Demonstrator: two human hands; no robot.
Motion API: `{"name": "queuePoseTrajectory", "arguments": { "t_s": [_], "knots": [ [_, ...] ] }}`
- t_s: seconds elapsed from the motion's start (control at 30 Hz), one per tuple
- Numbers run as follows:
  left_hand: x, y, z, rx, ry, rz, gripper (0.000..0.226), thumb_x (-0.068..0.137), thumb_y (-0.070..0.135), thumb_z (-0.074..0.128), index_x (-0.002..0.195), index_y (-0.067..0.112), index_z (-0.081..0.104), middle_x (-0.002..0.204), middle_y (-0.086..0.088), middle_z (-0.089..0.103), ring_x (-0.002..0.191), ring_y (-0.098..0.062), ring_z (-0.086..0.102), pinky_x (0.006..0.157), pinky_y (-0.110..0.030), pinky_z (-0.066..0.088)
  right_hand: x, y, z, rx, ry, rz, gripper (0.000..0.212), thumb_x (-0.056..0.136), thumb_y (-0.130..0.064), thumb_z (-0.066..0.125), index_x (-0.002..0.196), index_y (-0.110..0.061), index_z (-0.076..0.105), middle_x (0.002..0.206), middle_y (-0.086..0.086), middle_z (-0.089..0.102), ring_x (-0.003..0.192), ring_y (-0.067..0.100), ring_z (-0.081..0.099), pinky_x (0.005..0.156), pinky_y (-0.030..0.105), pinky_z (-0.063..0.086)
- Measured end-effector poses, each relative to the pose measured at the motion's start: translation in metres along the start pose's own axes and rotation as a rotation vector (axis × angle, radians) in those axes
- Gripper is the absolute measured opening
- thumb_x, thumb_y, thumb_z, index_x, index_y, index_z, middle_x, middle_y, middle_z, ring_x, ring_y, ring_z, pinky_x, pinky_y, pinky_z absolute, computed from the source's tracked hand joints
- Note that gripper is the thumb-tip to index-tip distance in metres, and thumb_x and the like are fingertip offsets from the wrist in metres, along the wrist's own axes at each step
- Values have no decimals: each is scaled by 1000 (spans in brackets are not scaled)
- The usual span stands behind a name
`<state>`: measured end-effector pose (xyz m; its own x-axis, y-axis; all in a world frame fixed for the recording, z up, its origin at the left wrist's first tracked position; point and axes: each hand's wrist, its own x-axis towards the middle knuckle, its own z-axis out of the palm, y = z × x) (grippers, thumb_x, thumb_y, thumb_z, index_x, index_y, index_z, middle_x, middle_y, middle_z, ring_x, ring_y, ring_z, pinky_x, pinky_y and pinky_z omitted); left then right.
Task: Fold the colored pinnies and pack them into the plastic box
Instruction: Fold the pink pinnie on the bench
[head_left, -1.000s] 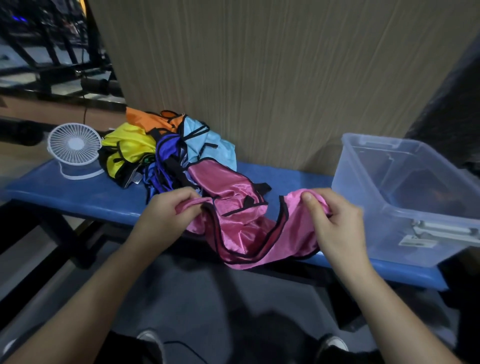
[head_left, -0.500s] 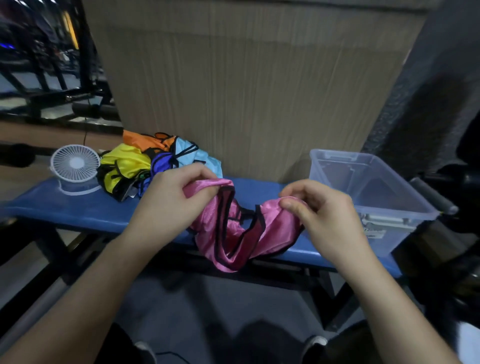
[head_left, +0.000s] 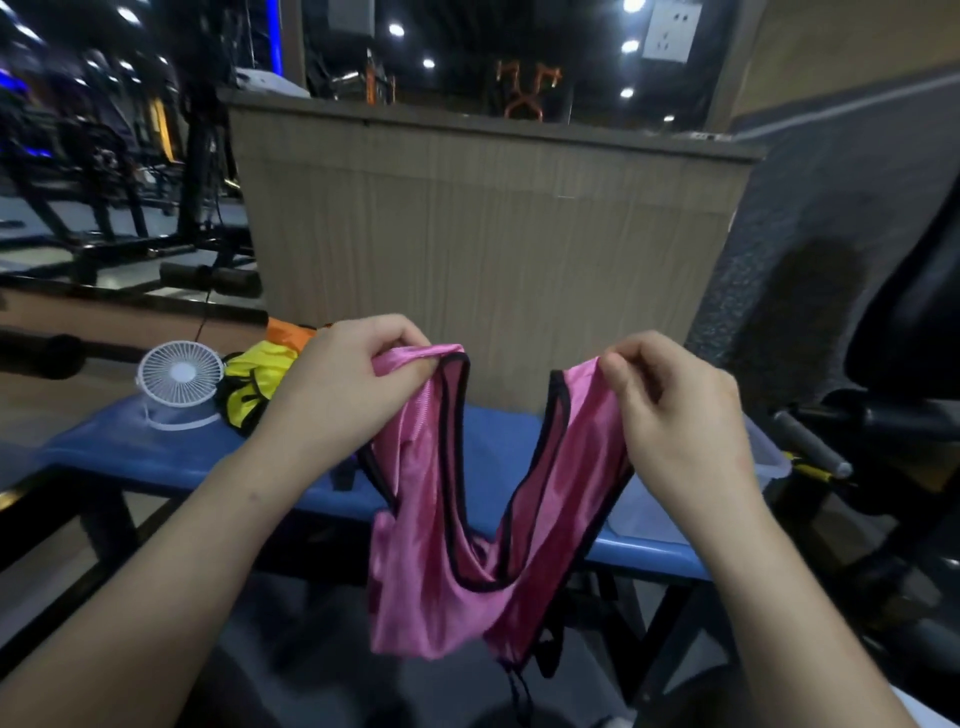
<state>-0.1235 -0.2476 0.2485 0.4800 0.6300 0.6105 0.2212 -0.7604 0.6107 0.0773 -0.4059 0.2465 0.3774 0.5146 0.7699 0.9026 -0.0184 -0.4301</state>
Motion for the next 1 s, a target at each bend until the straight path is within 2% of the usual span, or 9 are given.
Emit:
{"name": "queuePoseTrajectory", "arguments": {
  "t_s": [0.07,0.17,0.3,0.4,0.5,0.67,0.83,0.93,1.0],
  "knots": [
    [3,-11,4,3,-2,-20,12,88,32,68,77,28,69,72,9,69,70,-7,62,67,-33,47,2,4,7,-17,29,17,19,100,-21,57,82,-27,57,63,-17,57,67,9,57,61,35,44],
    [9,-35,15,21,-10,-78,13,88,34,68,76,30,68,67,10,66,65,-6,60,64,-33,45,6,21,27,-46,45,52,16,101,-24,55,86,-22,61,64,-7,60,67,25,60,60,42,46],
    [18,-78,34,60,-24,-176,14,87,40,68,77,30,70,68,9,68,69,-10,63,65,-37,46,11,55,64,-100,-26,121,19,102,-30,52,87,-21,59,65,0,61,67,30,60,59,43,45],
    [24,-110,46,119,-46,-232,27,81,54,58,79,30,70,71,11,68,72,-9,63,68,-38,49,14,82,91,-145,-98,190,22,102,-32,52,87,-16,60,70,5,65,72,33,60,61,43,46],
    [31,-140,55,225,-52,-309,27,89,47,59,76,25,69,69,5,65,72,-15,62,67,-40,49,19,103,108,-213,-126,238,21,101,-32,54,89,-18,63,69,8,65,71,35,59,62,43,48],
    [46,-177,63,255,-76,-387,22,96,35,56,76,28,65,76,9,66,78,-15,61,71,-38,49,23,125,131,-275,-115,270,17,100,-31,53,89,-21,62,68,1,63,65,28,52,58,36,41],
    [47,-190,72,156,-92,-408,22,97,34,58,82,22,69,78,3,69,81,-16,63,79,-40,50,25,129,150,-83,-197,412,21,98,-24,58,82,-14,66,68,-6,64,70,19,61,64,32,42],
    [45,-193,79,102,-104,-412,34,97,36,60,75,9,65,64,0,62,67,-12,59,72,-37,46,24,131,160,27,-232,485,21,95,-25,62,77,-18,70,65,-5,68,67,15,63,67,34,50],
    [44,-192,82,88,-115,-412,39,97,35,61,70,6,61,52,4,49,52,-9,46,63,-35,39,21,133,165,113,-239,534,20,93,-25,64,75,-20,72,64,-7,69,65,10,62,68,35,50]
  ]
}}
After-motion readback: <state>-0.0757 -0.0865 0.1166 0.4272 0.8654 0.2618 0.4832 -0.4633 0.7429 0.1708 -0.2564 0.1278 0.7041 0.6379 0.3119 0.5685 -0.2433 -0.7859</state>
